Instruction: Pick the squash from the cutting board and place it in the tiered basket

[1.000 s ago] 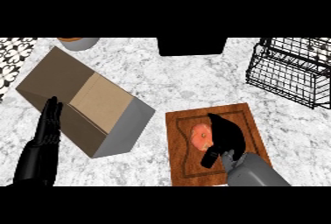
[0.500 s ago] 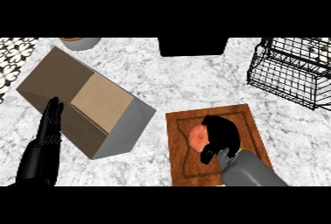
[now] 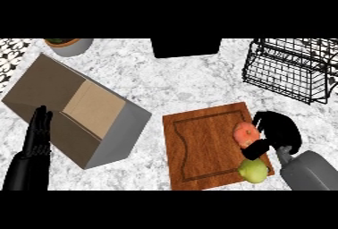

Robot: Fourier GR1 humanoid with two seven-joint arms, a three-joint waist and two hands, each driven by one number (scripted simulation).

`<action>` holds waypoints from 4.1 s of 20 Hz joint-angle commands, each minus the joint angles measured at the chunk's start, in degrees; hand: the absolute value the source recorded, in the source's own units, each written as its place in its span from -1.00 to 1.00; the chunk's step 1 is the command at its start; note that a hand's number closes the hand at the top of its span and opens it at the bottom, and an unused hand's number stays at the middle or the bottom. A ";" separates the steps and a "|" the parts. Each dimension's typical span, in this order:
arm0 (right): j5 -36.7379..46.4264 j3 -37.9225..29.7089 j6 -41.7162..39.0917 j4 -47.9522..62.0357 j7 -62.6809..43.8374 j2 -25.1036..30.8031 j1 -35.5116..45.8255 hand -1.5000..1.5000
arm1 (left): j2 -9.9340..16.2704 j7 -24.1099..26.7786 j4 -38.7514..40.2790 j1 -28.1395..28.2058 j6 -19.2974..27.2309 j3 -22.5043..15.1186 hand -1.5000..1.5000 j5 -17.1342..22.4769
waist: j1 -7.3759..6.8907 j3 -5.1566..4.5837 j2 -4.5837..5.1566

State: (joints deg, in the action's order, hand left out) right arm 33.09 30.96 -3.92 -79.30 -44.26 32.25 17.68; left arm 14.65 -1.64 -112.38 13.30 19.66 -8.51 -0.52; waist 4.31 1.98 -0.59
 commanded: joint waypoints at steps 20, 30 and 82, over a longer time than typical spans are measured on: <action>-28.97 -43.66 0.99 -6.11 32.65 28.51 -2.42 1.00 | -1.59 -6.69 8.83 7.56 -0.38 0.57 0.00 1.78 | 3.61 -2.15 0.41; -32.79 -49.57 -3.41 -2.43 28.72 34.01 0.33 1.00 | -1.06 -4.83 10.93 5.64 -3.62 -1.22 0.00 1.70 | -1.29 -2.23 1.39; -35.91 -58.10 10.27 50.79 45.38 23.83 31.06 -1.00 | -6.55 0.14 31.11 -7.61 -5.39 0.73 0.00 -1.00 | -4.89 -1.90 1.09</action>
State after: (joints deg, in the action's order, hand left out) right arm -1.97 -23.11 3.68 -31.15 0.09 50.06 49.74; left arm 7.92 -2.68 -82.81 4.69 14.33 -8.40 -1.58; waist -1.12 0.16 0.59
